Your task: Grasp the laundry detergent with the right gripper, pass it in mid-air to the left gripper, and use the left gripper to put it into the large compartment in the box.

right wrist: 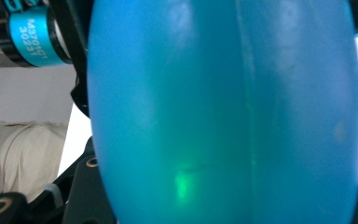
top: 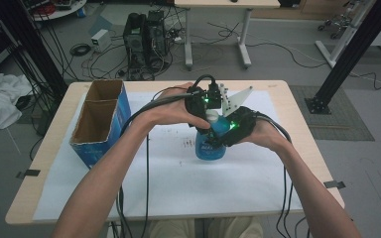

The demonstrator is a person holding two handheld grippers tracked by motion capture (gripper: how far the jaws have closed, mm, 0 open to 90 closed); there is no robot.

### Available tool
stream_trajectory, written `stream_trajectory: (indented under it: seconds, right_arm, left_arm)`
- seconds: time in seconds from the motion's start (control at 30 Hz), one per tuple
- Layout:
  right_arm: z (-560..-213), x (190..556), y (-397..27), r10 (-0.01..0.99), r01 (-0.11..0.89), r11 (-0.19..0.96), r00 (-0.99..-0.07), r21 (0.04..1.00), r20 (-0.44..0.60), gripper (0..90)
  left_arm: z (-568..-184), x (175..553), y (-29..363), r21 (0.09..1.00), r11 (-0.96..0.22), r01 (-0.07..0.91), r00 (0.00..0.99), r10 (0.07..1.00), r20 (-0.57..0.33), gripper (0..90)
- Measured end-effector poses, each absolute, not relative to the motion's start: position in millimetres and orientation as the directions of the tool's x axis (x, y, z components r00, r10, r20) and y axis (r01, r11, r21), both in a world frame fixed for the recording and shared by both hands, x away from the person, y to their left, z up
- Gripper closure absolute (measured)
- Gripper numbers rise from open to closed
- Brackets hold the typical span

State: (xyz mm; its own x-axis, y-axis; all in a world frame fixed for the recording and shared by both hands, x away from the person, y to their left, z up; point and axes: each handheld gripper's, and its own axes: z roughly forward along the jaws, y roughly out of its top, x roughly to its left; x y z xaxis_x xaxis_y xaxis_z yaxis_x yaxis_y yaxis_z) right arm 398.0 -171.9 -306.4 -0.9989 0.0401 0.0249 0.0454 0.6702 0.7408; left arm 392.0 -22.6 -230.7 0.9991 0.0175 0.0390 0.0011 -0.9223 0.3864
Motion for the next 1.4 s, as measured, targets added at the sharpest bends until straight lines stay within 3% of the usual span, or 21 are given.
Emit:
stream_trajectory:
  seconds: [0.93, 1.4]
  right_arm:
    - [-312.5, 396.8, -173.9, 0.029, 0.055, 0.643, -0.998, 0.764, 0.047, 41.6]
    - [-313.4, 395.7, -178.5, 0.039, 0.063, 0.641, -0.998, 0.765, 0.049, 31.8]
  left_arm:
    - [-230.7, 389.2, -27.9, 0.356, -0.934, 0.023, 0.999, 0.037, 0.033, 38.1]
    - [-230.4, 389.7, -27.4, 0.355, -0.935, 0.022, 0.999, 0.037, 0.035, 38.1]
